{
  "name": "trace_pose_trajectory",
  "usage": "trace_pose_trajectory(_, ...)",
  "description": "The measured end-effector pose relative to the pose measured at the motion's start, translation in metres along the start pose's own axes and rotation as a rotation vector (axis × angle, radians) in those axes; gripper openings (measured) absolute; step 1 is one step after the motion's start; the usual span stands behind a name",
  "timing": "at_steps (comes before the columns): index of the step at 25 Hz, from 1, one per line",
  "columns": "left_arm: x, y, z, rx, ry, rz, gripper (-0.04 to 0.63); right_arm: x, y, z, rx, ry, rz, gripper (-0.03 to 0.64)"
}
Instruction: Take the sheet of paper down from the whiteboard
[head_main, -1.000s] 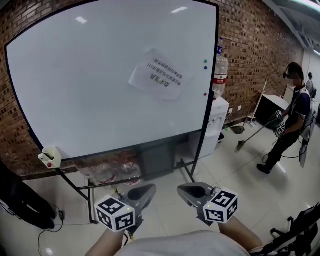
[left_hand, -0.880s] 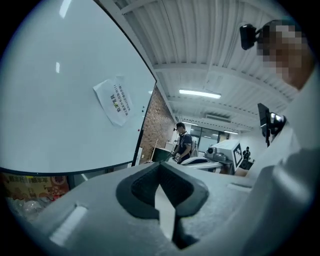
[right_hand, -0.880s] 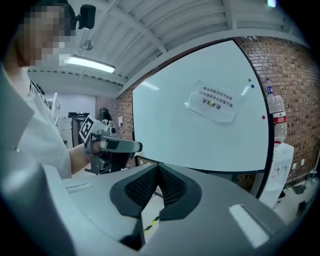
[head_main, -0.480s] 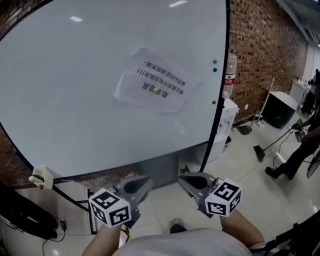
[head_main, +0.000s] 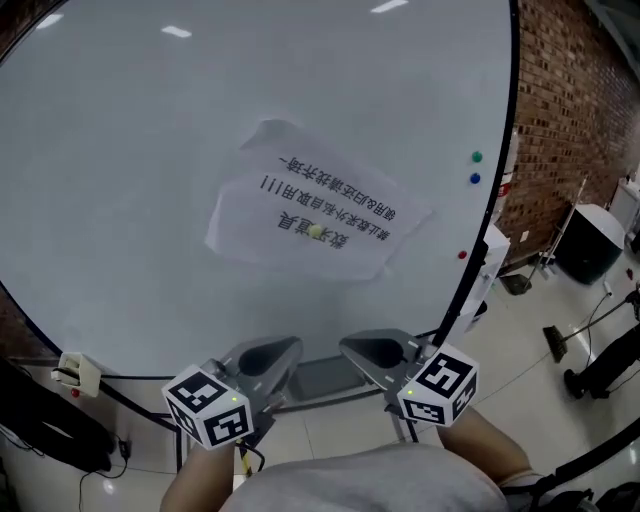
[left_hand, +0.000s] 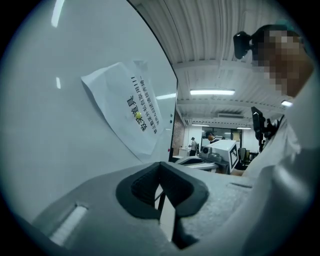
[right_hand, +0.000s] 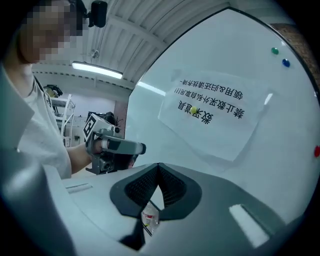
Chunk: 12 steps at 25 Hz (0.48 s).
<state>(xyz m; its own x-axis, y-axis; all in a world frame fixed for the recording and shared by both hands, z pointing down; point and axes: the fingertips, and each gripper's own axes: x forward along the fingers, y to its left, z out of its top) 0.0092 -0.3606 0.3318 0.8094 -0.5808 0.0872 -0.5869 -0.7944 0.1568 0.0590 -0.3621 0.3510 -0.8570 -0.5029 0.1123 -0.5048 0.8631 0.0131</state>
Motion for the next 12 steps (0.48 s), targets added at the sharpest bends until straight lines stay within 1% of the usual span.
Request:
trace_pose_trajectory(4, -0.002, 0.023, 0.012, 0.002, -0.006, 0.034, 0.002, 0.015, -0.016, 0.021, -0.035, -0.026, 0.012, -0.002)
trace_pose_trajectory(6, -0.004, 0.032, 0.020, 0.011, -0.006, 0.039, 0.002, 0.023, -0.025, 0.027, -0.044, -0.031, -0.002, -0.002)
trace_pose_trajectory(9, -0.009, 0.047, 0.036, 0.044, -0.010, 0.055, 0.002, 0.037, -0.034, 0.030, -0.055, -0.020, -0.025, -0.002)
trace_pose_trajectory(12, -0.015, 0.063, 0.053, 0.073, -0.024, 0.074, 0.002, 0.046, -0.034, 0.039, -0.055, -0.027, -0.026, -0.002)
